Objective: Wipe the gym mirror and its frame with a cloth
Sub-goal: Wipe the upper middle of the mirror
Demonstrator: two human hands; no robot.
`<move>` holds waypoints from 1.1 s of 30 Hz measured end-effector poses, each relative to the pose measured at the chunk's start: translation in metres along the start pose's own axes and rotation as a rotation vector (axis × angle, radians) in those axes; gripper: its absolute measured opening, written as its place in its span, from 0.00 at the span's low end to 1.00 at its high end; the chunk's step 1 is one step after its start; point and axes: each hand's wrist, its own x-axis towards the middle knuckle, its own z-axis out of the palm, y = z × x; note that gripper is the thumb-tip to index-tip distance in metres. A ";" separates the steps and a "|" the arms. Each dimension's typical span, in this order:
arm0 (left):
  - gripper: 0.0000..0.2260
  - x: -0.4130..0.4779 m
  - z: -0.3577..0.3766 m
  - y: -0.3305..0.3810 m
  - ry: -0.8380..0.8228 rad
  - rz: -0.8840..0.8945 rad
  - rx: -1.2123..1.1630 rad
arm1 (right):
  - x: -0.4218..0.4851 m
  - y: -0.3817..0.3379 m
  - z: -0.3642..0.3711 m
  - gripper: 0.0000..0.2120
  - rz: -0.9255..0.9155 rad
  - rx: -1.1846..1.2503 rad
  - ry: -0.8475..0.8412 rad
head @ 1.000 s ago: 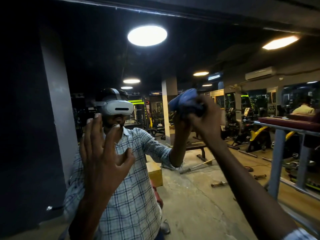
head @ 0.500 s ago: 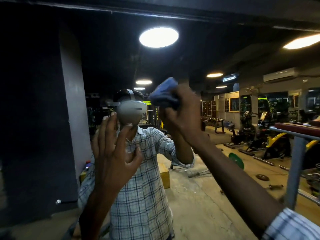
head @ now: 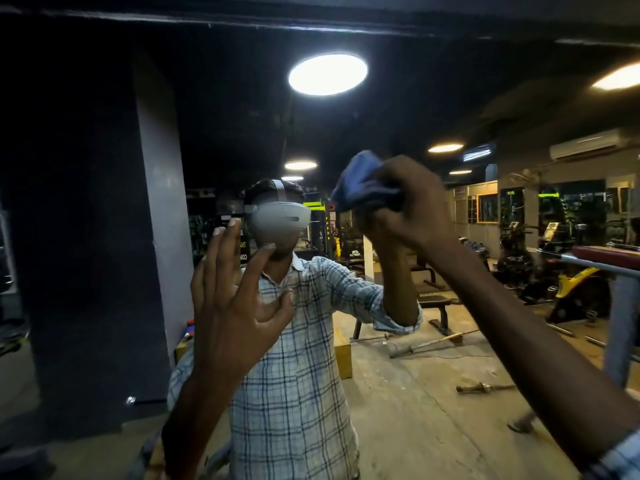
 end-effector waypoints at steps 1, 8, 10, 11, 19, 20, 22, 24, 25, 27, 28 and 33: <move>0.31 0.001 0.003 0.004 0.010 0.004 0.010 | -0.003 0.012 -0.007 0.15 0.128 -0.008 0.126; 0.32 0.006 0.023 0.027 0.030 0.002 0.046 | -0.064 0.020 -0.010 0.18 -0.089 0.022 -0.261; 0.31 0.007 0.026 0.032 0.031 0.010 0.048 | -0.065 0.037 -0.021 0.18 -0.025 0.004 -0.188; 0.31 0.007 0.028 0.034 0.029 0.013 0.047 | -0.065 0.043 -0.027 0.18 0.083 0.006 -0.060; 0.30 0.006 0.039 0.056 0.014 0.018 0.033 | -0.119 0.035 -0.019 0.19 -0.048 0.112 -0.331; 0.30 0.006 0.041 0.058 0.019 0.011 0.032 | -0.119 0.041 -0.026 0.18 -0.020 0.114 -0.288; 0.29 0.006 0.042 0.063 0.032 -0.011 0.024 | -0.118 0.053 -0.035 0.16 0.149 0.152 -0.017; 0.29 0.007 0.045 0.069 0.032 -0.018 0.016 | -0.126 0.051 -0.030 0.16 0.300 0.175 0.174; 0.30 0.007 0.048 0.073 0.023 -0.011 0.024 | -0.134 0.045 -0.023 0.16 0.296 0.184 0.140; 0.31 0.007 0.054 0.083 -0.005 0.027 0.046 | -0.151 0.034 -0.015 0.17 0.165 0.183 -0.094; 0.31 0.008 0.057 0.089 -0.013 0.038 0.049 | -0.155 0.036 -0.018 0.18 0.100 0.162 -0.192; 0.31 0.009 0.066 0.109 -0.005 -0.019 0.028 | -0.146 0.083 -0.051 0.17 0.321 0.116 0.151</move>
